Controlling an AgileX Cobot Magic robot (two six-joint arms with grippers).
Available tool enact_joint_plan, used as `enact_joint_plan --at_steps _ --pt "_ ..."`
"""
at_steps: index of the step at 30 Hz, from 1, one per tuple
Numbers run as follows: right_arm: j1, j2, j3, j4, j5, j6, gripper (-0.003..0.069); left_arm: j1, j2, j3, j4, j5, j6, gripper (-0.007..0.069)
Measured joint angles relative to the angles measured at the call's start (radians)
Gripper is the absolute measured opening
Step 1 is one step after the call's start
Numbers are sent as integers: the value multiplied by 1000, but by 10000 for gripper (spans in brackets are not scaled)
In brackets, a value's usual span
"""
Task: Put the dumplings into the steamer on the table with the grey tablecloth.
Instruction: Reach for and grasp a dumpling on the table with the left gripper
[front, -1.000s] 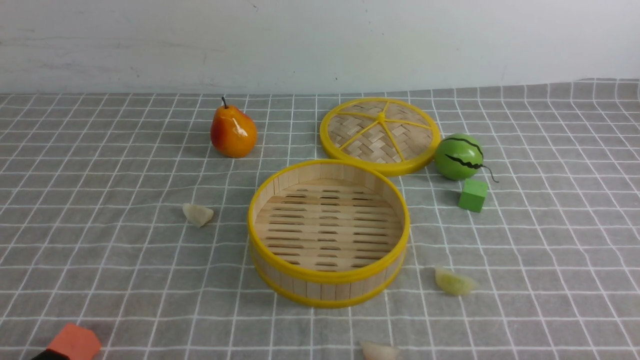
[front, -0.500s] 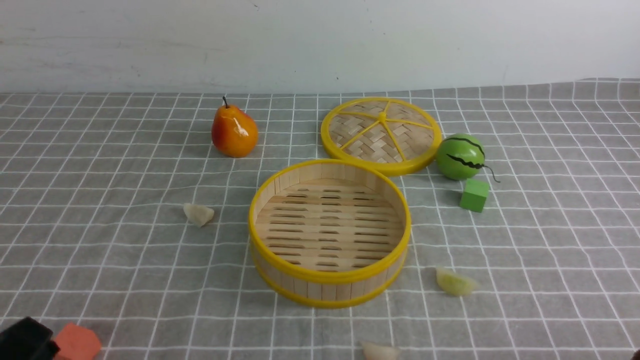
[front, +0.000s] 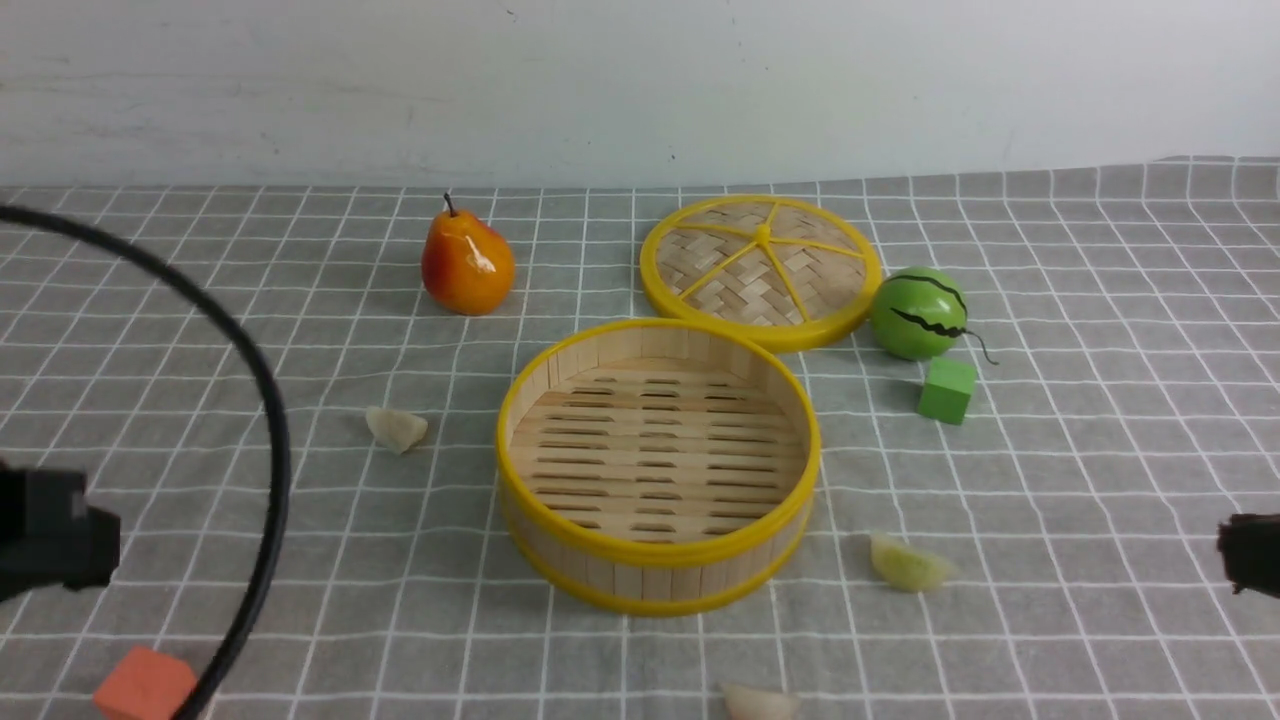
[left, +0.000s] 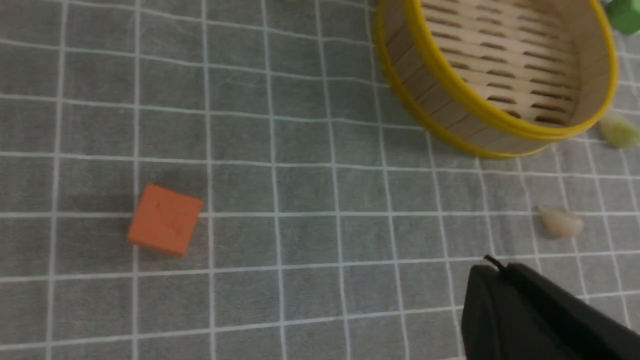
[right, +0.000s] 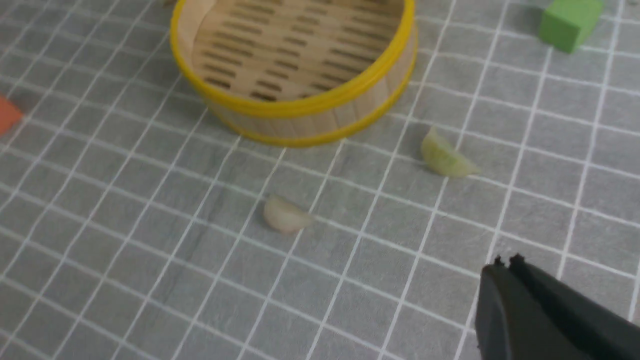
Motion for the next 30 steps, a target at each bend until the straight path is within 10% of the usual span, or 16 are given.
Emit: enact_joint_plan --at_steps 8,16,30 --pt "178 138 -37 -62 28 -3 -15 0 376 -189 3 9 -18 28" --pt "206 144 -38 -81 -8 -4 -12 -51 746 -488 55 18 -30 388" --pt "206 144 -39 -84 -3 -4 -2 -194 1264 -1017 365 118 -592 501"
